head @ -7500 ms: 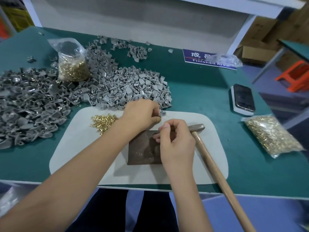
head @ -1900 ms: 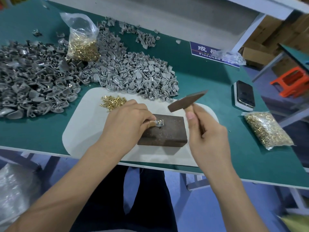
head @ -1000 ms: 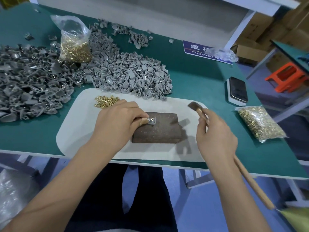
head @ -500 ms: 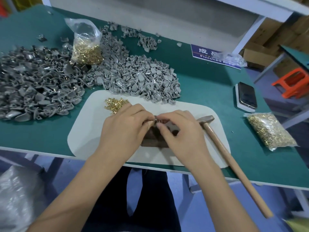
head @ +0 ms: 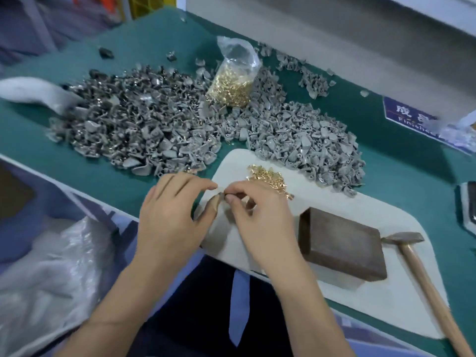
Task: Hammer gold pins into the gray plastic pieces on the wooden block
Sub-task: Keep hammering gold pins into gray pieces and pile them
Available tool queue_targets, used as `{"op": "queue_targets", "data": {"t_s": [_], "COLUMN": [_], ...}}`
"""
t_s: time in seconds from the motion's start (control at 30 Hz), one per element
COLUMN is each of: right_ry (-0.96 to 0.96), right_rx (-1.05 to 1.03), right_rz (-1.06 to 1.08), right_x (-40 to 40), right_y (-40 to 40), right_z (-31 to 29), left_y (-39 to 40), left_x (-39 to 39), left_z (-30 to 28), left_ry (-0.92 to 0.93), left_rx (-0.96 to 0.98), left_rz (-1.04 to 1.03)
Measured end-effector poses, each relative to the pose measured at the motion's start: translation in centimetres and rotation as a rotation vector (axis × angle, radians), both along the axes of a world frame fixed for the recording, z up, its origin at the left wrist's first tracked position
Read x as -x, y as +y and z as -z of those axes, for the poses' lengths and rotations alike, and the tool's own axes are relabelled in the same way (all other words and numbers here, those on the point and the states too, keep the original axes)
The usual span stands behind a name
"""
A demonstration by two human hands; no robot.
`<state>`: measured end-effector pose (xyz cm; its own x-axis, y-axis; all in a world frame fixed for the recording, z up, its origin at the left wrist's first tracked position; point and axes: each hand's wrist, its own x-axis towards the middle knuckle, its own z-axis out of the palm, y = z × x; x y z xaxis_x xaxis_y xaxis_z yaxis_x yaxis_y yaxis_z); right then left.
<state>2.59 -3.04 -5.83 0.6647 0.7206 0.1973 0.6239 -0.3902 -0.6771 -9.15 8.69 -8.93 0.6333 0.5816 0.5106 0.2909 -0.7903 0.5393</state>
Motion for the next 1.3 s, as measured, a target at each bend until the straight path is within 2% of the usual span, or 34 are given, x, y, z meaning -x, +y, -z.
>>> {"op": "queue_targets", "data": {"t_s": [0.1, 0.37, 0.43, 0.57, 0.7, 0.83, 0.97, 1.1, 1.23, 1.3], "right_ry": [-0.083, -0.181, -0.150, 0.044, -0.030, -0.135, -0.142, -0.105, -0.152, -0.162], "right_rx": [0.078, 0.099, 0.053, -0.173, -0.271, -0.307, -0.197, -0.257, -0.083, 0.015], "right_rz": [-0.013, 0.086, 0.083, 0.048, 0.080, 0.171, 0.398, 0.614, 0.586, 0.595], "right_x": [0.8, 1.6, 1.6, 1.9, 2.1, 0.3, -3.6, -5.8, -6.5, -6.5], "right_y": [2.2, 5.6, 5.3, 4.1, 2.2, -1.1, -6.2, -11.1, -12.8, -12.6], "right_z": [1.1, 2.1, 2.2, 1.8, 0.1, -2.3, -3.6, -4.0, -2.6, -1.7], "left_y": [1.4, 1.8, 1.9, 1.8, 0.9, -1.2, -3.1, -4.6, -5.3, -5.5], "left_x": [1.6, 1.2, 1.0, 0.8, -0.2, -1.7, -4.0, -7.1, -12.1, -14.8], "left_z": [1.0, 1.0, 0.9, 0.6, -0.3, -1.4, -2.4, -3.7, -5.6, -5.9], "left_ry": [0.007, 0.055, 0.047, 0.002, -0.074, -0.074, 0.009, 0.014, 0.057, 0.116], "left_rx": [0.004, 0.059, 0.062, 0.049, 0.043, 0.230, 0.245, 0.251, 0.452, 0.465], "left_rz": [-0.092, -0.183, -0.184, -0.159, 0.026, 0.228, 0.346, 0.435, 0.585, 0.613]}}
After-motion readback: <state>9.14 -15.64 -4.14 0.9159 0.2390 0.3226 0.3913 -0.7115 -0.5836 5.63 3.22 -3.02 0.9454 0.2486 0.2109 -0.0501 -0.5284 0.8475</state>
